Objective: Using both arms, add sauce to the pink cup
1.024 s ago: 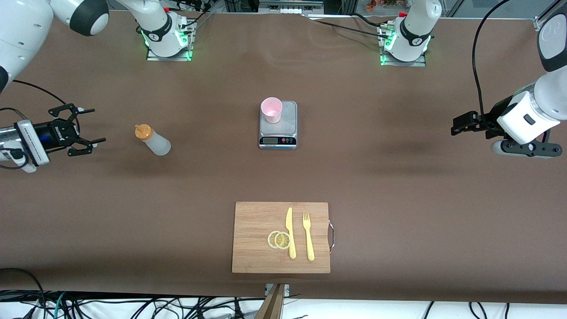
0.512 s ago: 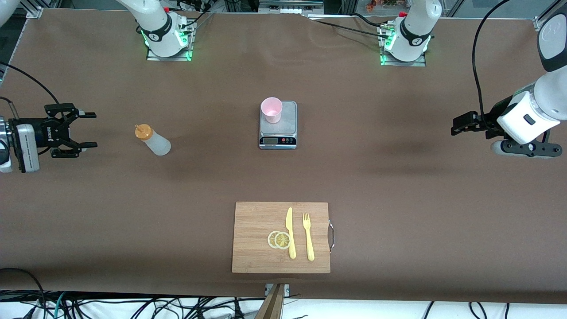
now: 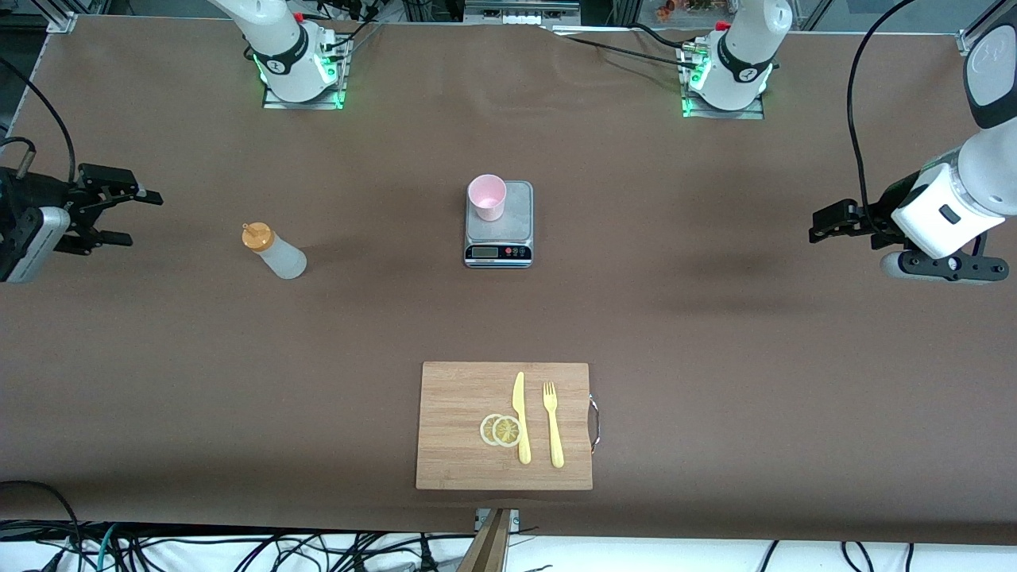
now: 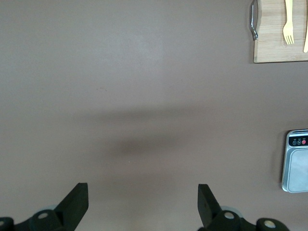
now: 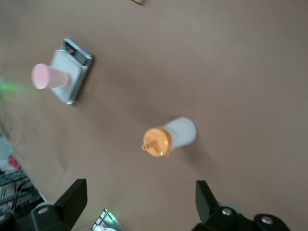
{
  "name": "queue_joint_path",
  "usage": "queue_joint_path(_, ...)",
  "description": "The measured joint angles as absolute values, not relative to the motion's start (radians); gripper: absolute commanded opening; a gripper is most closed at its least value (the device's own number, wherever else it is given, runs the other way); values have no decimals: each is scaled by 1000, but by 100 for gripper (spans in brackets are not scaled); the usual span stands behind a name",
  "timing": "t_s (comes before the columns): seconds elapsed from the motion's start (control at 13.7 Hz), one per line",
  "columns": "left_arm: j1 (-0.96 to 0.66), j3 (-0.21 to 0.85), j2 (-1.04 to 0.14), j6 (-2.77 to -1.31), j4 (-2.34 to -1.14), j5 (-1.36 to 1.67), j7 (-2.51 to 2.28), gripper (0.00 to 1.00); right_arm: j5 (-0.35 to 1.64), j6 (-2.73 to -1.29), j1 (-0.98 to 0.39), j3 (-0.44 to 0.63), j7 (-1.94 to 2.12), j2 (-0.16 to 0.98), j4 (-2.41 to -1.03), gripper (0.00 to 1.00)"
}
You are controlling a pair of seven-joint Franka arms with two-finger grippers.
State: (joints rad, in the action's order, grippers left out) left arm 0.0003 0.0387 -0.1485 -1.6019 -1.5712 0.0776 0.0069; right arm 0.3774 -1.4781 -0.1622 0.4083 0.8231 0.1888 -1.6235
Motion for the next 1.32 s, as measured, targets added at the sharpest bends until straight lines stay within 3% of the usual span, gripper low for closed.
queue_joint_path(0.37, 0, 39, -149, -1602, -1571, 78, 7, 100, 68, -1524, -94, 222, 403, 86, -1673, 100)
queue_joint_path(0.8, 0, 39, -149, -1602, -1571, 78, 7, 100, 43, -1597, -45, 205, 186, 18, -1754, 100)
queue_joint_path(1.32, 0, 39, -149, -1602, -1571, 78, 7, 100, 39, -1651, -38, 170, 141, -19, -1689, 100)
